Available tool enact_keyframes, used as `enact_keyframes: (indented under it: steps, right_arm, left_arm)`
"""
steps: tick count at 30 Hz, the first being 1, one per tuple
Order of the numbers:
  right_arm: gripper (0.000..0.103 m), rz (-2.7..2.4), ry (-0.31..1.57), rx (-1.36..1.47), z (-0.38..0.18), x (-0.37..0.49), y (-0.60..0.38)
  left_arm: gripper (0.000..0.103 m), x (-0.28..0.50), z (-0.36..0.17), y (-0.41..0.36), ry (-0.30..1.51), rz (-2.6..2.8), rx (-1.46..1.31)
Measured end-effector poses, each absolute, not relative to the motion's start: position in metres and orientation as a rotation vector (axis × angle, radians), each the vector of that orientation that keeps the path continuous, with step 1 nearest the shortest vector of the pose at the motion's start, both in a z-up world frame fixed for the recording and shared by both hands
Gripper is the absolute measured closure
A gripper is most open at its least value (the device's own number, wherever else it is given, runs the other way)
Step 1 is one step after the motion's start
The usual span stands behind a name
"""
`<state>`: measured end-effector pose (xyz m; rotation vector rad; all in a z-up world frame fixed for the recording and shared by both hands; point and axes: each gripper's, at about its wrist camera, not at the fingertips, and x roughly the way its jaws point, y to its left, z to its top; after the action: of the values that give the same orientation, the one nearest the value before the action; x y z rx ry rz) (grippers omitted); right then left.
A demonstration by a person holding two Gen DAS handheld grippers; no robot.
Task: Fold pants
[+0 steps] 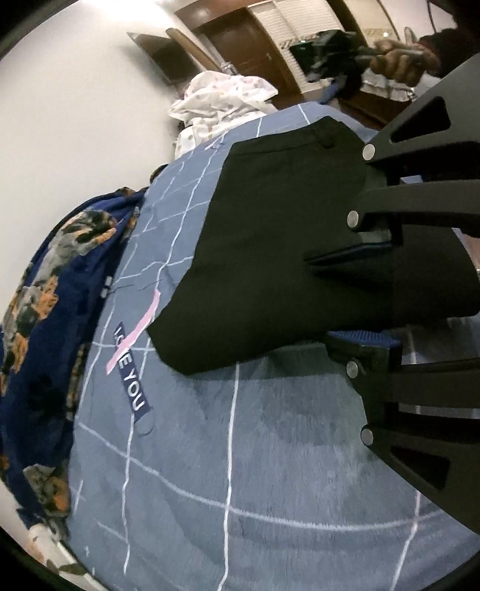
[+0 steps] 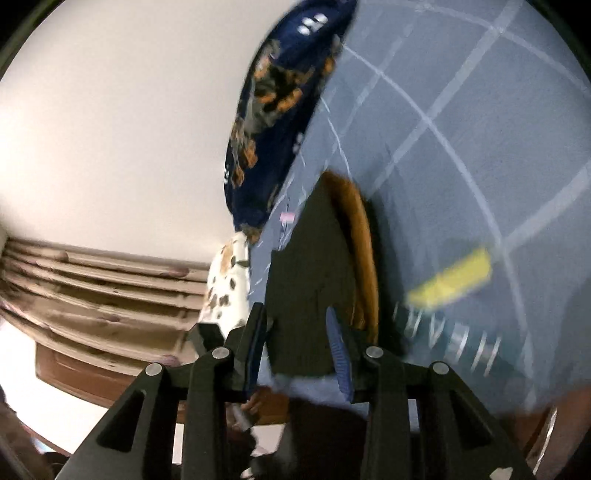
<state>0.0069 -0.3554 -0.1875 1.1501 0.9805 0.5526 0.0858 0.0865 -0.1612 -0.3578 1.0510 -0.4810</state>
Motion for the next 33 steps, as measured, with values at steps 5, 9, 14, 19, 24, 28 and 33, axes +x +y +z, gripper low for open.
enact_keyframes:
  steps: [5,9,14,19,24,28,33]
  right_arm:
    - [0.070,0.494,1.011,1.166,-0.208,0.013,-0.354]
    - [0.070,0.473,1.011,1.135,-0.207,0.023,-0.353]
    - [0.087,0.466,1.051,1.013,-0.197,0.033,-0.338]
    - [0.095,0.466,1.047,0.983,-0.192,0.032,-0.333]
    - [0.096,0.498,0.982,1.029,-0.174,0.019,-0.338]
    - [0.099,0.424,1.061,1.081,-0.209,0.009,-0.348]
    - [0.098,0.428,1.063,1.123,-0.221,0.008,-0.354]
  left_arm:
    - [0.064,0.084,-0.159,0.089,1.051,-0.473,-0.368]
    - [0.063,0.082,-0.156,0.094,1.041,-0.466,-0.375]
    - [0.050,0.081,-0.156,0.099,1.027,-0.448,-0.392]
    - [0.050,0.083,-0.159,0.105,1.031,-0.429,-0.419]
    - [0.049,0.081,-0.149,0.107,0.991,-0.431,-0.416]
    - [0.046,0.081,-0.152,0.100,1.007,-0.439,-0.387]
    - [0.046,0.078,-0.158,0.092,1.039,-0.447,-0.355]
